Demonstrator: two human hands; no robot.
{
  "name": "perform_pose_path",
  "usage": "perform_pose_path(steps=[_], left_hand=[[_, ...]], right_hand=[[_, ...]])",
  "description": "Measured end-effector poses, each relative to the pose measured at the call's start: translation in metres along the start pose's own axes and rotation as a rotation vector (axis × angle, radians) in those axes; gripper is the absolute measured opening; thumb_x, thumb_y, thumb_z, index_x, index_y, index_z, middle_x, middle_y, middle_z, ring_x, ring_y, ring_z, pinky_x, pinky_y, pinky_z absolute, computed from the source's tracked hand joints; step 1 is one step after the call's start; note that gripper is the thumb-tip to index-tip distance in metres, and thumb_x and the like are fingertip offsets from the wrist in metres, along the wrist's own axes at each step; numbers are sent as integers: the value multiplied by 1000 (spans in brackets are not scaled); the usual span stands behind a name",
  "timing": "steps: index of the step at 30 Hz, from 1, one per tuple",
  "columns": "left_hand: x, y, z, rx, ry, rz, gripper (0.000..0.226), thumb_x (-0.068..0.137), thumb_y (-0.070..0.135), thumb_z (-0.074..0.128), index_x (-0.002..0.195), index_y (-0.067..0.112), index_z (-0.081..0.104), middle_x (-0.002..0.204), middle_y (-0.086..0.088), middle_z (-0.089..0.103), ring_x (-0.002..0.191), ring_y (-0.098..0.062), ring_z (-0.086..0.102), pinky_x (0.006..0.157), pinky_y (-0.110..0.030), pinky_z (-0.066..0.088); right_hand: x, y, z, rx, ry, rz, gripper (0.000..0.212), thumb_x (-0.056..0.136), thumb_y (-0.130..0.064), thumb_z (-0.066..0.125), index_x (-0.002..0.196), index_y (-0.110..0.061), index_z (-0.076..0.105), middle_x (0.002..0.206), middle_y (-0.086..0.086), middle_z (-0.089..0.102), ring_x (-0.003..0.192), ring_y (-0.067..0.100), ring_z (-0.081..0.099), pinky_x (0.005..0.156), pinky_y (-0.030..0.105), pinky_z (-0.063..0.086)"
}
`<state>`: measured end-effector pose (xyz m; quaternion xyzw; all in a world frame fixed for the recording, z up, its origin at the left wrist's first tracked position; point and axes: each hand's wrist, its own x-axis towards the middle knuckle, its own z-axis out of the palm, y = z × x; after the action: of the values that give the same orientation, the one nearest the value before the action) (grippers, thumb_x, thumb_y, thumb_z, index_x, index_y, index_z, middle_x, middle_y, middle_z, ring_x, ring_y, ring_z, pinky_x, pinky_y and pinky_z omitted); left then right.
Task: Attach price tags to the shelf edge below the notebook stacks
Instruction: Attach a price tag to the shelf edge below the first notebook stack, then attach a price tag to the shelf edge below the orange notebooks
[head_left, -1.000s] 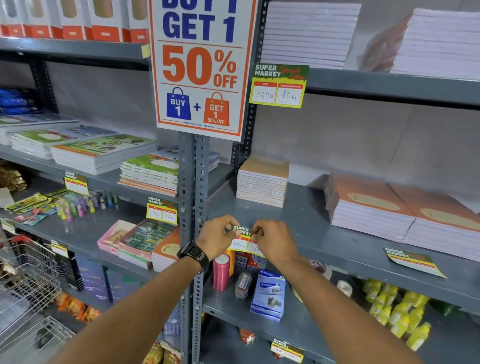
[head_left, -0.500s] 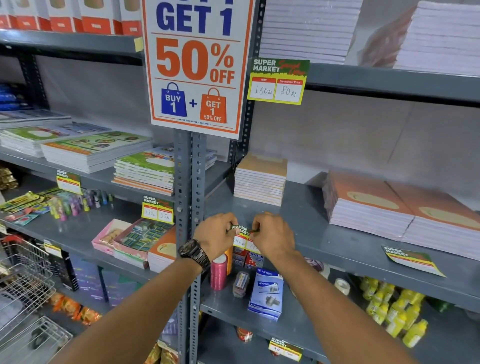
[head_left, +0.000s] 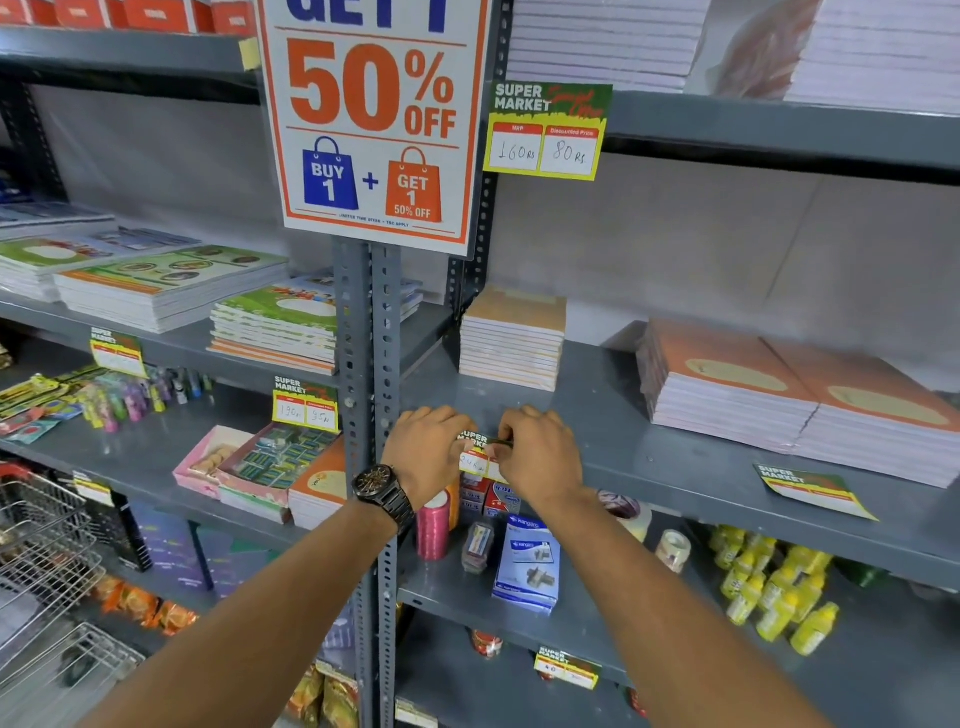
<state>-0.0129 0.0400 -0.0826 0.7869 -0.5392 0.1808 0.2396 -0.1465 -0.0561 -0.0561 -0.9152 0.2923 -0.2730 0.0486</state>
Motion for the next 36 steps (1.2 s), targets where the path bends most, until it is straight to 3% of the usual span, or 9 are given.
perform_pose_path(steps=[8, 14, 19, 22, 26, 30, 33, 36], left_hand=[[-1, 0, -3, 42, -11, 21, 16, 87, 25, 58, 102, 24, 63, 96, -1, 65, 88, -28, 59, 80, -41, 45], [-6, 4, -7, 38, -16, 20, 19, 88, 27, 58, 106, 24, 62, 100, -3, 66, 91, -29, 60, 81, -42, 46], [-3, 7, -17, -140, -59, -50, 37, 76, 37, 57, 111, 27, 62, 106, -1, 66, 99, -28, 59, 85, -42, 49], [3, 21, -20, -226, -35, -107, 43, 72, 40, 54, 113, 26, 61, 111, -3, 62, 105, -29, 54, 92, -45, 45], [17, 67, -12, -285, -21, -79, 37, 74, 38, 52, 108, 28, 60, 112, -3, 63, 106, -27, 54, 92, -43, 45], [45, 139, 5, -415, -169, 31, 28, 81, 32, 61, 107, 23, 62, 113, -6, 63, 104, -25, 60, 91, -37, 48], [65, 197, 21, -470, -292, 87, 25, 81, 32, 67, 104, 23, 63, 113, -7, 64, 105, -25, 61, 92, -37, 49], [82, 247, 39, -535, -389, 90, 28, 82, 34, 68, 105, 20, 61, 115, -6, 64, 108, -23, 59, 94, -38, 48]], right_hand=[[2, -4, 2, 12, 38, 6, 16, 79, -26, 73, 79, -19, 59, 87, 0, 64, 84, 21, 54, 72, 33, 47], [-4, 0, 5, -87, 7, -87, 12, 85, -23, 66, 93, -16, 60, 97, 5, 64, 92, 27, 55, 77, 39, 46], [-13, 26, -14, 224, -111, -69, 25, 83, -37, 68, 102, -21, 64, 101, 0, 63, 95, 18, 56, 82, 34, 48], [-35, 59, -31, 331, -28, -35, 20, 84, -34, 69, 101, -22, 67, 97, -7, 61, 94, 14, 59, 82, 28, 48], [-64, 119, -59, 327, 138, 42, 13, 82, -22, 72, 94, -17, 70, 93, -3, 64, 86, 13, 62, 81, 29, 50], [-80, 185, -101, 252, 241, 123, 8, 79, -15, 69, 88, -16, 69, 93, 5, 67, 91, 25, 63, 81, 34, 49], [-89, 231, -132, 228, 314, 233, 11, 76, -9, 67, 83, -17, 69, 90, 0, 64, 94, 23, 60, 80, 23, 40], [-97, 272, -153, 210, 280, 314, 13, 77, -10, 70, 88, -16, 69, 97, 4, 66, 97, 24, 61, 79, 16, 34]])
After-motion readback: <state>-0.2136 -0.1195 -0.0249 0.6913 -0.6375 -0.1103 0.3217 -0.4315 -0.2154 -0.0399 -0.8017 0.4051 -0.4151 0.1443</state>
